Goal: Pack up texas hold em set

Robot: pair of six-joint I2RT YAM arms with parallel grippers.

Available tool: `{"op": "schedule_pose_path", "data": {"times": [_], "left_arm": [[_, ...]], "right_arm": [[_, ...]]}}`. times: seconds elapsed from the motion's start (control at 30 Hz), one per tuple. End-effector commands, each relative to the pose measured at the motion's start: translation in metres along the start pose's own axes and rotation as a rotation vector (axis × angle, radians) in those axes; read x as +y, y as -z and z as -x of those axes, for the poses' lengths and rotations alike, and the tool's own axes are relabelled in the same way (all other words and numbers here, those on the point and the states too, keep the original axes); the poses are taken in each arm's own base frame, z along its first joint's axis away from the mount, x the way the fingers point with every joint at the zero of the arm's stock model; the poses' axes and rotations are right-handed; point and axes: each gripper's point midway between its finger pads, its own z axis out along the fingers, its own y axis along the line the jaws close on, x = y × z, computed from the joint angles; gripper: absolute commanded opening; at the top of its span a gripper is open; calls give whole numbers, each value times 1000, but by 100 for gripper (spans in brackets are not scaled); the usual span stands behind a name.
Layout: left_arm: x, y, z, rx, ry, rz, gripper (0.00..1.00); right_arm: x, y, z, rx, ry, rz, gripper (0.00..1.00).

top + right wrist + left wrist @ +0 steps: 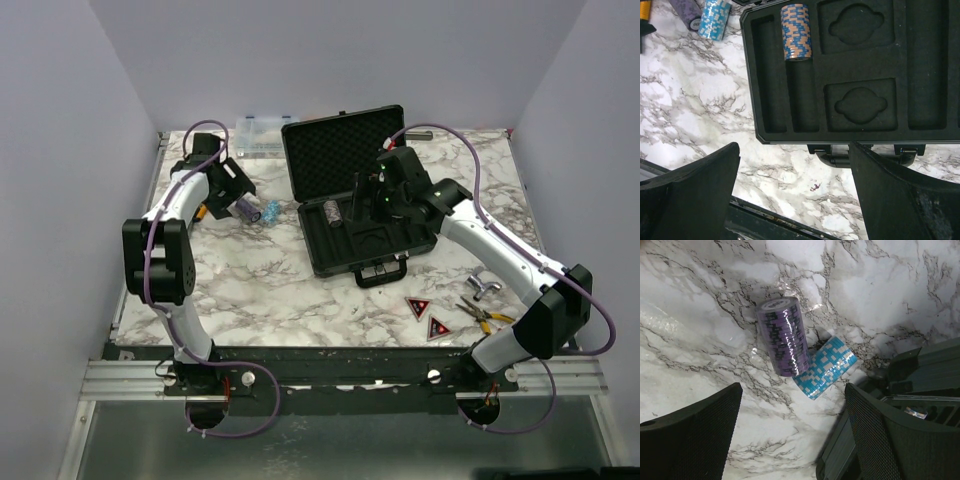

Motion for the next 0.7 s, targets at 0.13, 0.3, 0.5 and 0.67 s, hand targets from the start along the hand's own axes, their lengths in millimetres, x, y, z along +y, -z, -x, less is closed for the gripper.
{"op": "schedule_pose_path", "data": {"times": [0.13,0.3,0.5,0.67], "left_arm": [[7,-21,20,-33,59,23,79],[11,-30,21,-21,88,34,76],[9,-40,21,1,90,29,73],[4,-43,27,-5,69,11,71]], "right_arm": [[-4,2,2,2,22,-21,93],[-5,1,2,3,29,-30,93],[-5,-1,5,0,39,-34,93],[-4,-4,6,2,45,-33,93]]}}
